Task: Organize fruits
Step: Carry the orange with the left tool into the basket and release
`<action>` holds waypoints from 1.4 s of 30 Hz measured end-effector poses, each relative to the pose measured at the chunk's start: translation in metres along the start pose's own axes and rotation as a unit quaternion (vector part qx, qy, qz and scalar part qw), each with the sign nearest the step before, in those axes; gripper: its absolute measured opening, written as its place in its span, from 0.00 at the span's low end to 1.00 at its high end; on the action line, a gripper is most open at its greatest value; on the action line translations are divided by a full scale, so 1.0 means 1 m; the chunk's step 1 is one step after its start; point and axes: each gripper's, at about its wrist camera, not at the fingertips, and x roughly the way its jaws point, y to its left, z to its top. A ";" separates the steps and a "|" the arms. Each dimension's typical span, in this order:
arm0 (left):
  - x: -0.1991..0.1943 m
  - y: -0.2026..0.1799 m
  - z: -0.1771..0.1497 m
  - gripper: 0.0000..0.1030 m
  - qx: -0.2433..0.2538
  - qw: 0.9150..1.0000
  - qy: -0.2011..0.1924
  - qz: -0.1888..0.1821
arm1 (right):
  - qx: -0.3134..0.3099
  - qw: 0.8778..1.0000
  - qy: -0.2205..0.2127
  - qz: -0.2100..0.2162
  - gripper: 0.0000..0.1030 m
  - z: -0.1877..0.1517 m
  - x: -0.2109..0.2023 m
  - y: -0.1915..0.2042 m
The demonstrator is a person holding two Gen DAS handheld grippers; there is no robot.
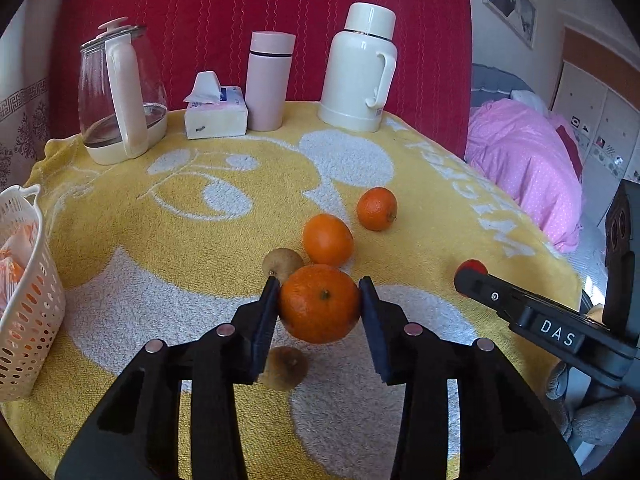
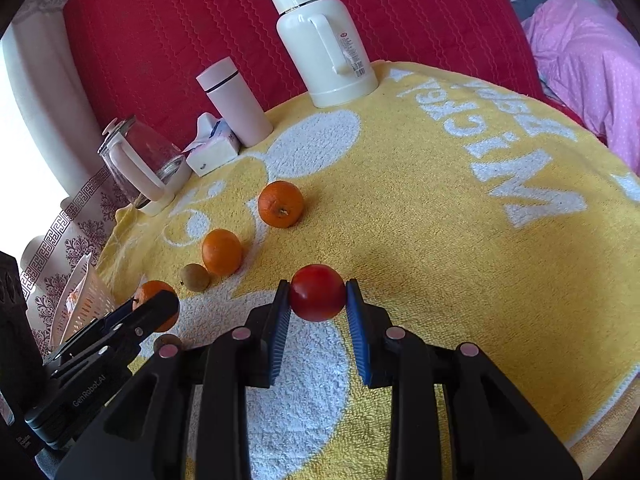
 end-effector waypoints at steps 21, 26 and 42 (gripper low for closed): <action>-0.091 0.102 0.015 0.40 -0.141 0.969 -0.117 0.166 | -0.074 0.997 -0.028 0.011 0.27 -0.009 -0.012 0.030; -0.105 0.129 0.013 0.40 -0.169 0.957 -0.124 0.202 | -0.076 0.997 -0.024 0.010 0.27 -0.010 -0.009 0.031; -0.136 0.193 -0.005 0.74 -0.258 0.924 -0.139 0.247 | -0.076 0.997 -0.020 0.011 0.27 -0.011 -0.007 0.032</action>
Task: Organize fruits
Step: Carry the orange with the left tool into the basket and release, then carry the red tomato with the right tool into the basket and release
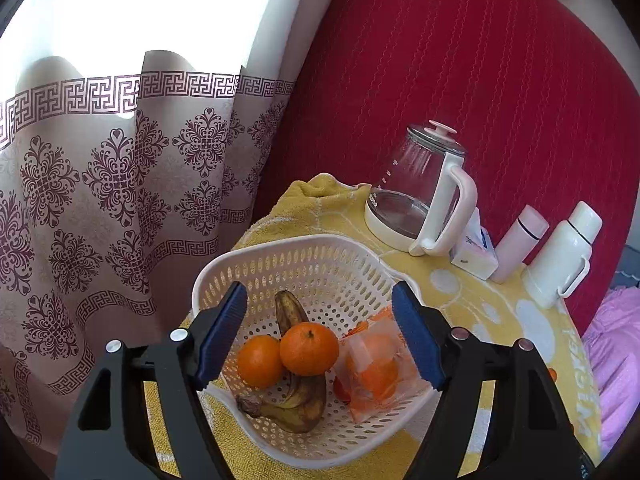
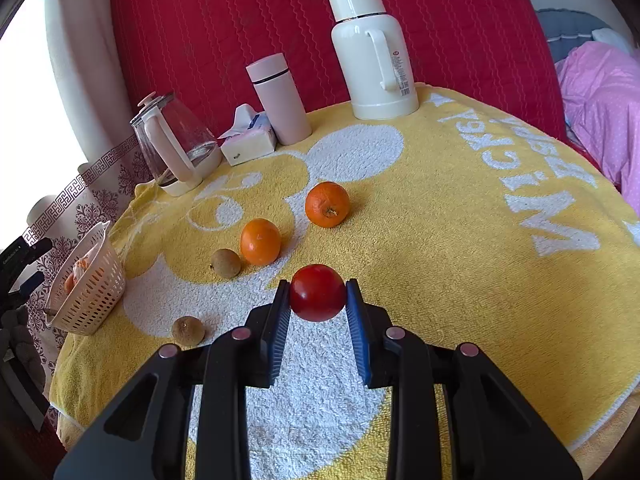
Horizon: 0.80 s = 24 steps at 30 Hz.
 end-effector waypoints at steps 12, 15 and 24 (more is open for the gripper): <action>-0.004 0.034 0.005 0.75 -0.043 0.998 -0.015 0.047 | -0.009 1.000 0.004 0.007 0.27 -0.001 0.000 0.007; -0.005 0.039 0.006 0.75 -0.047 0.998 -0.015 0.047 | -0.015 1.000 0.003 0.018 0.27 -0.001 -0.002 0.014; -0.007 0.049 0.006 0.80 -0.068 0.996 -0.018 0.058 | -0.039 0.995 0.022 0.091 0.27 0.007 -0.004 0.066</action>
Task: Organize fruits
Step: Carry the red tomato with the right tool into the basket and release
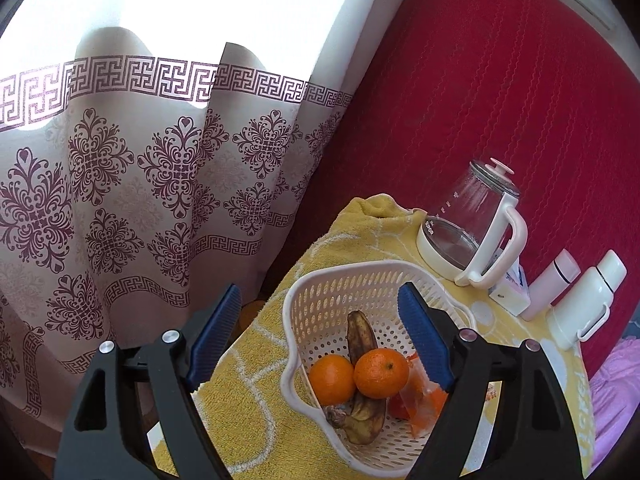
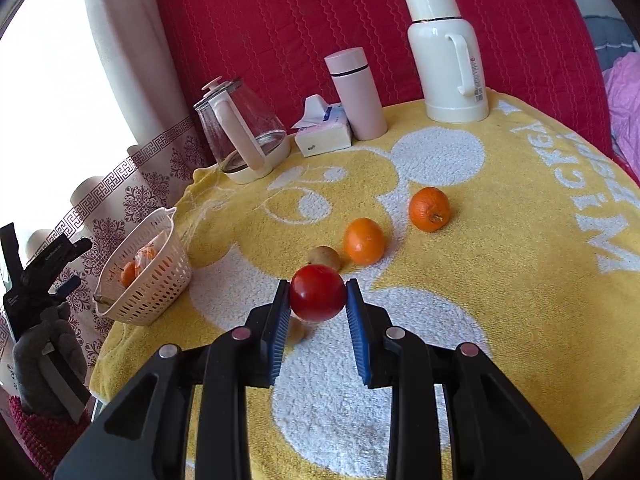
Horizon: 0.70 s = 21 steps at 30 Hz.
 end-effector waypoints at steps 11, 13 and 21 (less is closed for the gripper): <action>-0.002 0.007 0.000 0.85 -0.017 1.000 -0.002 0.008 | -0.071 0.991 0.027 0.112 0.27 0.017 0.025 0.125; -0.003 0.007 0.000 0.85 -0.019 1.000 -0.004 0.010 | -0.085 0.988 0.035 0.122 0.27 0.017 0.030 0.146; -0.001 0.010 0.000 0.86 -0.032 0.999 -0.002 0.009 | -0.111 0.979 0.073 0.154 0.28 0.020 0.057 0.201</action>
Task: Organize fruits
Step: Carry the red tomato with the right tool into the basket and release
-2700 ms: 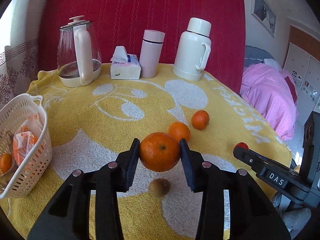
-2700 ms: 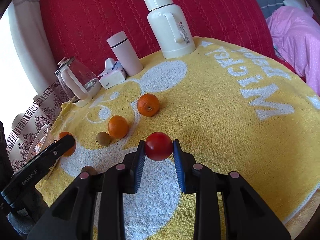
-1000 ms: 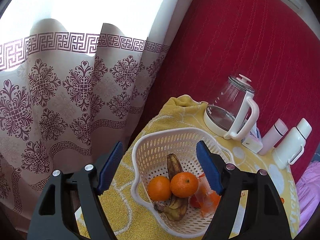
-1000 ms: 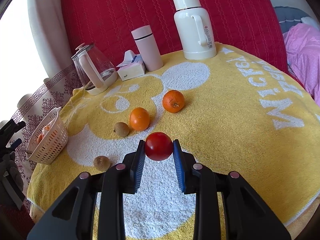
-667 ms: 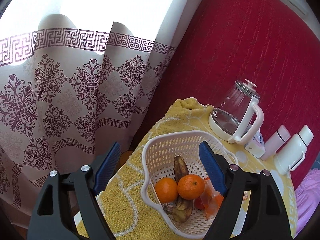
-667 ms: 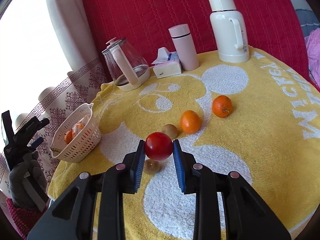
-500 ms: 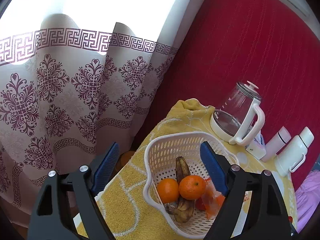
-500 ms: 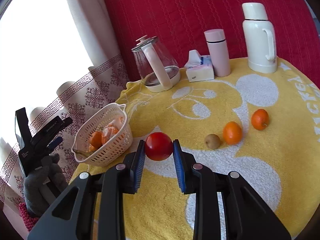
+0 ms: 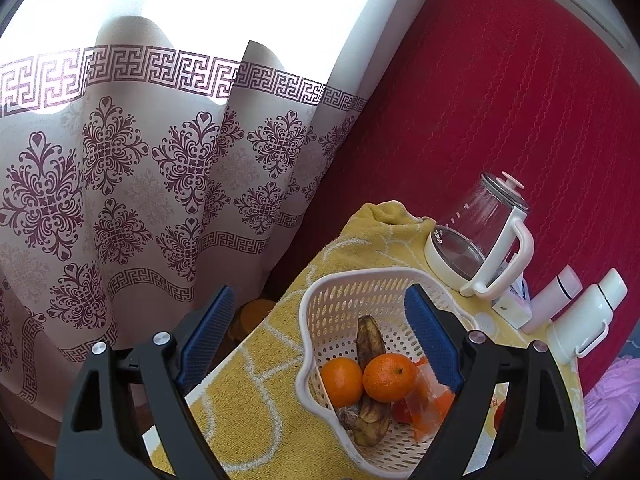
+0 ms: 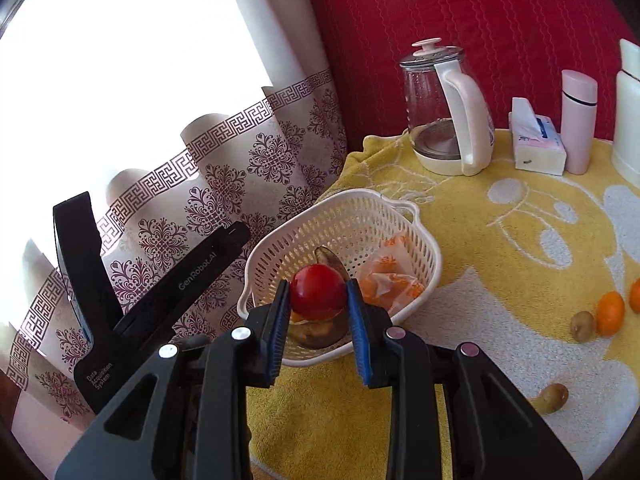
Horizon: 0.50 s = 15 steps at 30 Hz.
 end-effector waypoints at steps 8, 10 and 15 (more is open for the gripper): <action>0.000 0.003 0.000 0.87 -0.010 1.000 0.001 0.000 | 0.014 1.000 0.004 -0.003 0.38 -0.012 0.013 -0.003; 0.000 0.003 0.000 0.86 -0.011 1.000 0.000 0.001 | 0.023 1.000 0.003 -0.010 0.38 -0.018 0.009 -0.012; -0.002 -0.001 -0.001 0.86 -0.002 1.000 -0.003 0.001 | 0.044 0.998 -0.011 -0.032 0.39 -0.030 -0.006 -0.036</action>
